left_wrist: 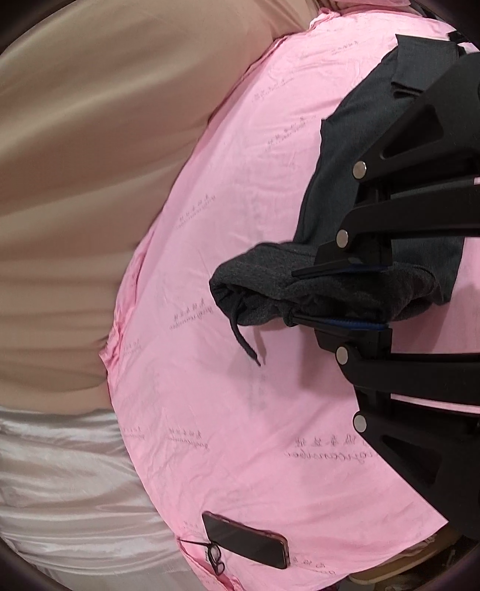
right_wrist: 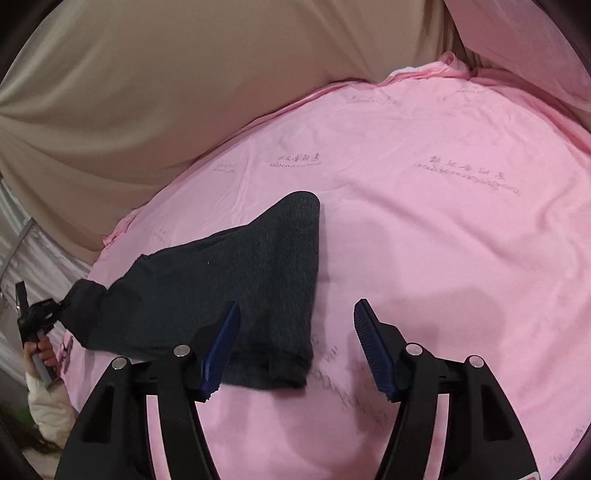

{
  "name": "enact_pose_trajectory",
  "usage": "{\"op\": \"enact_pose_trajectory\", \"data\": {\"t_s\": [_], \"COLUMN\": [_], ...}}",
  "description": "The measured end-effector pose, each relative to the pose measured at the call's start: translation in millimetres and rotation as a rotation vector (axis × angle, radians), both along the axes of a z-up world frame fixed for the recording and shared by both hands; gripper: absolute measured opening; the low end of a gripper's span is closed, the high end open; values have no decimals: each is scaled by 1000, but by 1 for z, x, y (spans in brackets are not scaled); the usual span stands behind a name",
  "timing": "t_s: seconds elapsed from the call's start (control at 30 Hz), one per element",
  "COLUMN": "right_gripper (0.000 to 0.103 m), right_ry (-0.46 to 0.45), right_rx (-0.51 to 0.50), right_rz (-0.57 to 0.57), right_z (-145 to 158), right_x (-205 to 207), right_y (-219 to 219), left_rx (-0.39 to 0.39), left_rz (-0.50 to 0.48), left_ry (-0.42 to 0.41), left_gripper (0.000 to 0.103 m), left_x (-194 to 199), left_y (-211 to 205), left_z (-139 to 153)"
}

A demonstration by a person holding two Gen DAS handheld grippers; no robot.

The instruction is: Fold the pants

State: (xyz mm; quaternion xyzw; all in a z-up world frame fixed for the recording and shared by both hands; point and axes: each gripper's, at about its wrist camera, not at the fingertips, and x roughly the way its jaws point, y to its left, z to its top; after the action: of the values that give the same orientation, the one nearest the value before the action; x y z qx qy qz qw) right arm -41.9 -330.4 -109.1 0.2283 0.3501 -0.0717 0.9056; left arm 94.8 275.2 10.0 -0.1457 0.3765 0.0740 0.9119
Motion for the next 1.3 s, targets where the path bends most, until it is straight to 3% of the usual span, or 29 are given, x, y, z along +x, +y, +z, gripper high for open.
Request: {"op": "enact_pose_trajectory", "data": {"t_s": [0.1,0.17,0.27,0.37,0.43,0.47,0.5,0.53,0.63,0.77,0.83,0.87,0.93,0.97,1.0,1.07,1.13,1.2,1.3], "right_gripper": [62,62,62,73,73,61,16,12,10,9,9,9,15,16,32,33,33,33,31], "right_ry": [51,76,74,16,-3,-8,22,47,39,-6,21,52,151,126,117,62,-28,-48,-21], "right_rx": [-143,-158,-2,234,309,316,285,248,134,73,13,39,81,79,34,-97,-149,-160,-105], "right_rz": [75,91,85,54,43,24,11,-7,-48,-85,-133,-151,-154,-169,-213,-241,-127,70,352], "right_z": [-3,-9,-20,-29,-33,-34,-36,-36,-13,21,21,7,-23,-26,-16,16,50,67,53], "right_x": [-1,10,29,43,48,51,56,60,55,33,23,20,20,15,9,7,26,73,159], "right_y": [27,33,18,-3,-8,-9,-7,-5,-2,-15,-24,-35,-46,-46,-41,-23,5,47,112], "left_rx": [11,14,-42,-135,-189,-223,-240,-265,-289,-278,-303,-323,-294,-274,-282,-322,-349,-342,-325], "left_rz": [38,67,111,131,139,142,144,146,144,88,19,-11,-11,-4,-3,-2,-15,-27,-38], "left_ry": [40,71,126,147,143,140,141,139,140,124,149,170,184,176,171,175,180,178,168], "left_gripper": [17,17,17,19,21,21,21,21,20,19,20,20,21,21,22,21,21,21,21], "left_x": [2,4,7,6,5,4,4,4,4,-3,-2,-1,-1,-2,-3,-3,-1,-1,-2], "left_y": [14,24,44,61,68,73,75,78,79,65,52,44,36,33,34,41,46,46,46], "left_z": [-13,-23,-47,-63,-69,-72,-74,-75,-71,-56,-59,-66,-74,-75,-75,-73,-72,-71,-70]}}
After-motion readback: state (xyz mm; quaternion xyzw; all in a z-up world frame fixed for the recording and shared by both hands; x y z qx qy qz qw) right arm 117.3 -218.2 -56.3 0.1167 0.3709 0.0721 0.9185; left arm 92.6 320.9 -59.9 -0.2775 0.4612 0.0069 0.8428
